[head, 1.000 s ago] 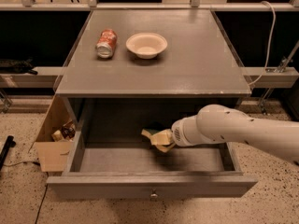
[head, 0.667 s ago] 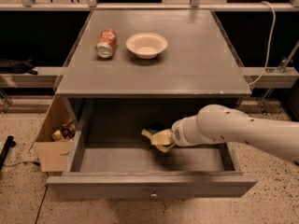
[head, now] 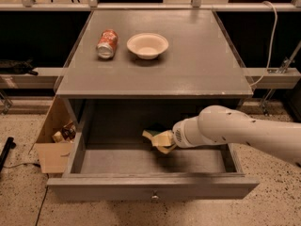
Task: Place sponge into top drawer
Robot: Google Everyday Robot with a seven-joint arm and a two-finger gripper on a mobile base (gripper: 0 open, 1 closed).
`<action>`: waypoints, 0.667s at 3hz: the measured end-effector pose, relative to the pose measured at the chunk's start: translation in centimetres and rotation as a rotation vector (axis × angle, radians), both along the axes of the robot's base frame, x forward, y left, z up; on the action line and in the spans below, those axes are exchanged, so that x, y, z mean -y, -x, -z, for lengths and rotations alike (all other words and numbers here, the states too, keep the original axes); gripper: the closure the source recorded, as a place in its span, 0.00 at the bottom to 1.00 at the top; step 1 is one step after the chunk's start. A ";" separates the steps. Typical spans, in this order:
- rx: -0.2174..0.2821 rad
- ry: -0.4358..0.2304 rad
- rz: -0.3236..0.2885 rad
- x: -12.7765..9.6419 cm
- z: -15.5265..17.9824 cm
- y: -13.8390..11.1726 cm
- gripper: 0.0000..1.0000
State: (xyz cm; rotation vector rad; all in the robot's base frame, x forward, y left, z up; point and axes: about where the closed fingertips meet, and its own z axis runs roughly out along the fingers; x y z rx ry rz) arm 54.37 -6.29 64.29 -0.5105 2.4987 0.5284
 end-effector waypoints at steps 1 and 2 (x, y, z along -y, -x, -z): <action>0.000 0.000 0.000 0.0 0.0 0.0 0.36; 0.000 0.000 0.000 0.0 0.0 0.0 0.13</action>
Offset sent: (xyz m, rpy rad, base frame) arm 0.0000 0.0000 0.0000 0.0000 0.0000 0.0000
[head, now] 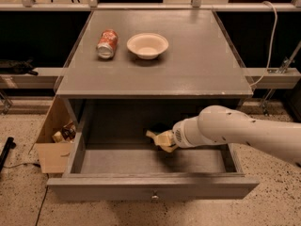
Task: Place sponge into top drawer
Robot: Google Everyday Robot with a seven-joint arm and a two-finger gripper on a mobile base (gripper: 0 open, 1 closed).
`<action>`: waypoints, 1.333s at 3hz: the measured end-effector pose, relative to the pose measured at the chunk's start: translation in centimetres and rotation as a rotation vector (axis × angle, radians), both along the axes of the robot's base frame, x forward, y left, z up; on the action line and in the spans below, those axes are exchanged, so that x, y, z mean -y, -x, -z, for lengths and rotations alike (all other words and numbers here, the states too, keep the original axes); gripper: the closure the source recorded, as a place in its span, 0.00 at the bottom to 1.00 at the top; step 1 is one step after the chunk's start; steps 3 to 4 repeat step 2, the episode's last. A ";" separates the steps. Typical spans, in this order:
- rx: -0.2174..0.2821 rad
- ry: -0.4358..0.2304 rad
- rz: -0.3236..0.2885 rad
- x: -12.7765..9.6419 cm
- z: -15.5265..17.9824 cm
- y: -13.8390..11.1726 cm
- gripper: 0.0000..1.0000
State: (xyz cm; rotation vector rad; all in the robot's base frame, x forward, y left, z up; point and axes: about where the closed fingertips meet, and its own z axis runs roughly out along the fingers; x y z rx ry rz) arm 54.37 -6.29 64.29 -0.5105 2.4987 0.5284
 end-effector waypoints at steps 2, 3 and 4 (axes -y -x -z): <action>0.000 0.000 0.000 0.0 0.0 0.0 0.00; 0.000 0.000 0.000 0.0 0.0 0.0 0.00; 0.000 0.000 0.000 0.0 0.0 0.0 0.00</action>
Offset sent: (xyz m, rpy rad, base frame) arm 0.0000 0.0000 0.0000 0.0000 0.0000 0.0000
